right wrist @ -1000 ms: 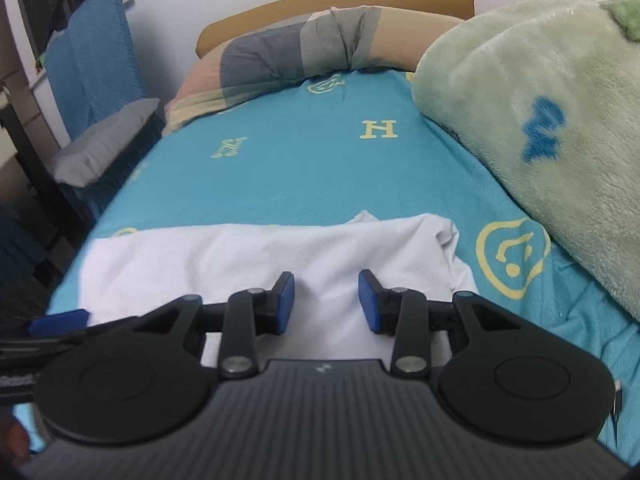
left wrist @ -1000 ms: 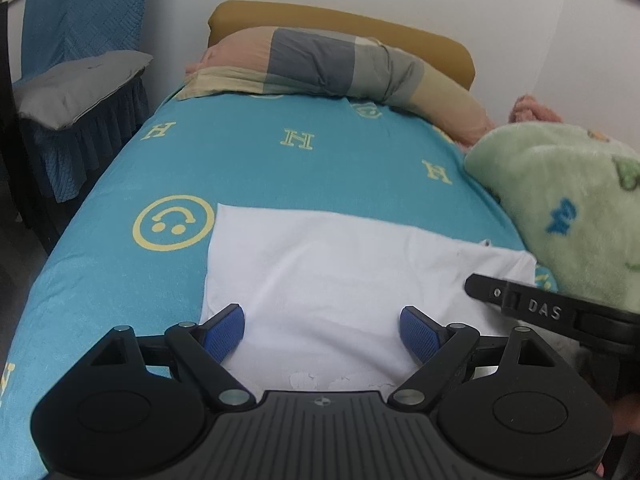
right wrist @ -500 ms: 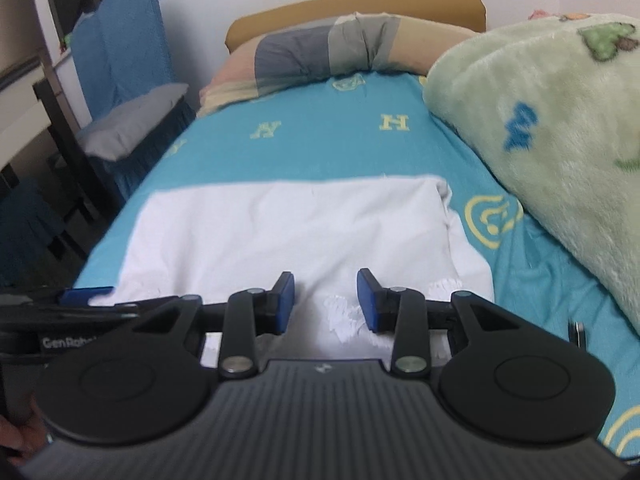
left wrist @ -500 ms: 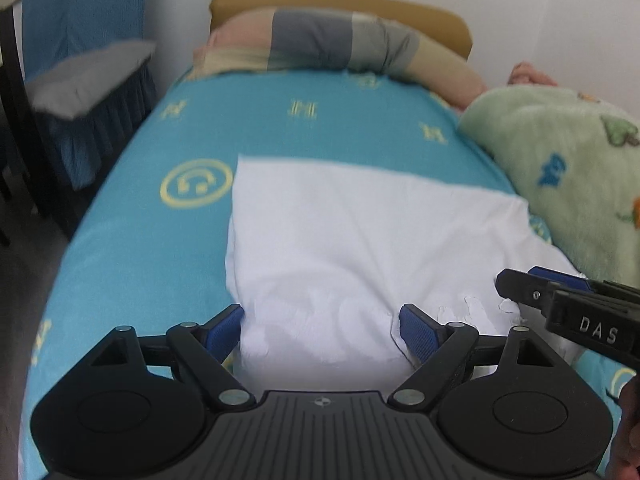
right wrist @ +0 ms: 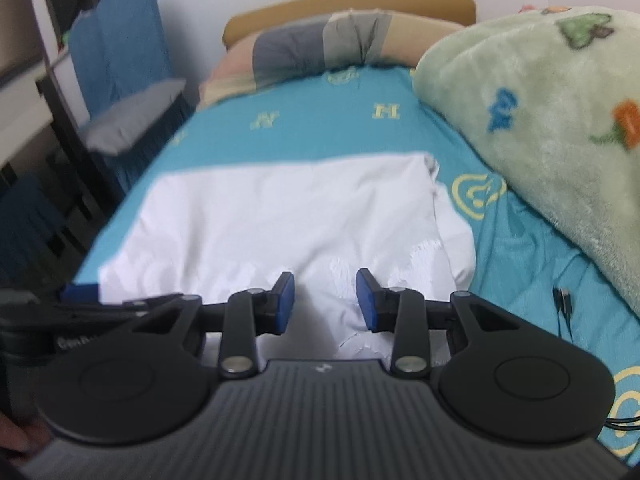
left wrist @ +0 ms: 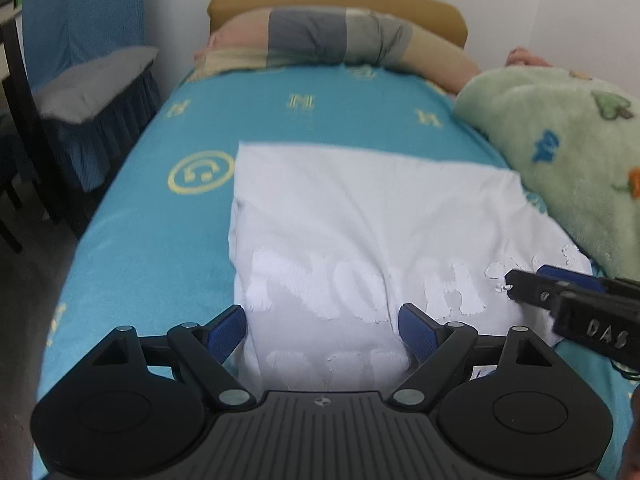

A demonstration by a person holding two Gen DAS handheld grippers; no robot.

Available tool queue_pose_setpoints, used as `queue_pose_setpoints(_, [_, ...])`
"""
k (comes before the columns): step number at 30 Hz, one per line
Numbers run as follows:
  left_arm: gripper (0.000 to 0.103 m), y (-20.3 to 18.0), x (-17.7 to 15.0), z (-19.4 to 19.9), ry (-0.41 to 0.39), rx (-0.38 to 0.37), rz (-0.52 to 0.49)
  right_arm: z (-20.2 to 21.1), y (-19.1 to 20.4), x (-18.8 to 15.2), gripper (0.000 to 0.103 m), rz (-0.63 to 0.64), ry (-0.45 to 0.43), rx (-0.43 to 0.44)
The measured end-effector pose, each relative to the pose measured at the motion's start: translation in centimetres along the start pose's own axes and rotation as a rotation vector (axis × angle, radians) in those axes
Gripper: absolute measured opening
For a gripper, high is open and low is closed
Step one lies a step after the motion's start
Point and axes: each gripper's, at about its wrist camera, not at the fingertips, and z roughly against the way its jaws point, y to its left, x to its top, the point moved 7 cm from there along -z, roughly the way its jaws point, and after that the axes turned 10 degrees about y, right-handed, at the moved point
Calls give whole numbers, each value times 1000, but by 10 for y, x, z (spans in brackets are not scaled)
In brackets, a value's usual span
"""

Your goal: Fold clothes

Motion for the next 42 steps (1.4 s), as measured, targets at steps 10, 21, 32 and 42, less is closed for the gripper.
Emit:
queue_pose_setpoints(10, [85,3,-1,28,-70,-65,54,21,2,5,42,-20,-43,7])
queue_pose_setpoints(21, [96,8,-8,95,-267,-134,148,84,-30,6,84,-284,-180,121])
queue_pose_setpoints(32, [98,11,-29,53,-23,-378,350,76,-54,-6,84,-514,-122,227])
queue_pose_setpoints(42, [97,50,-39,1,82,-543,736,63,-81,-22,85,-779,-100,359])
